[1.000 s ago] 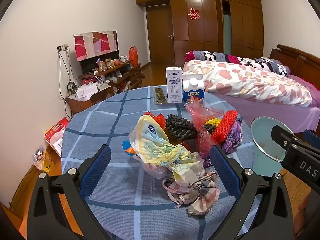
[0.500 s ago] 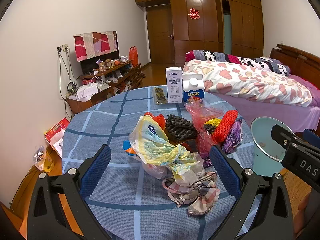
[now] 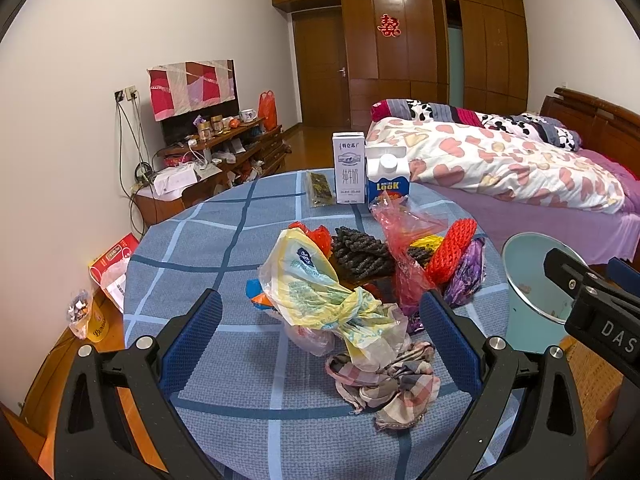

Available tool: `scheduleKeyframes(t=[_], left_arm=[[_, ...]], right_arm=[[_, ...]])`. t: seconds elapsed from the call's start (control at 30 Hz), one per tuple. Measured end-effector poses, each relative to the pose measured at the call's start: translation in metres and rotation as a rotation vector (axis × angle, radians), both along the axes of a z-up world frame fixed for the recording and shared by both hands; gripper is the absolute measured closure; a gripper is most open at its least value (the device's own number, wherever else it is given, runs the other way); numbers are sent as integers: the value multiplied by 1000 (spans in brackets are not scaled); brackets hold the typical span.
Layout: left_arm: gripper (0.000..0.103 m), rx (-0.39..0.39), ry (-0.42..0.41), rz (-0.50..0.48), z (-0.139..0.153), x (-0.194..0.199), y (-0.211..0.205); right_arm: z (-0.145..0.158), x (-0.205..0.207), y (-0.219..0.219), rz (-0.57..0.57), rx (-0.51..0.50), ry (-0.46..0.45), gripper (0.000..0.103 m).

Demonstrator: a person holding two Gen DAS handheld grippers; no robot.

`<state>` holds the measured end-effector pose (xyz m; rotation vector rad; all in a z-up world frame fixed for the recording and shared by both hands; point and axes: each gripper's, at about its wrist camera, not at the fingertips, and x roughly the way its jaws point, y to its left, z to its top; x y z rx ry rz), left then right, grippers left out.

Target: Collect trash

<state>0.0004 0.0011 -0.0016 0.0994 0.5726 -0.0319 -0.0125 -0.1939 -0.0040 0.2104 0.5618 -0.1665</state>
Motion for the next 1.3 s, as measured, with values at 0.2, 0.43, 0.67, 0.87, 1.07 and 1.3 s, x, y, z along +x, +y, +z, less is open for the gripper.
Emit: scheduleKeyframes(t=[0.2,0.43,0.67,0.87,1.07,1.3], left_arm=[[6,-4,4,8,-2,-1,2],[6,-8,16,16,-1,1,4],[6,-9,21,20,-1,1,5],[6,-10,21,21,-1,1,6],[6,-10,22,21,-1,1,6],[6,-7,24,25,-4,2,6]], right_arm=[[-3,1,1,-9,-10,6,5],[-2,-1,0,-12,-16,4,5],[-4,0,-2,-9,-14,10,5],[-5,0,-1,-12,-13,11,5],[-3,-1,-1,-8,-19,6,5],[-4,-1,0,-9,-19,5,5]])
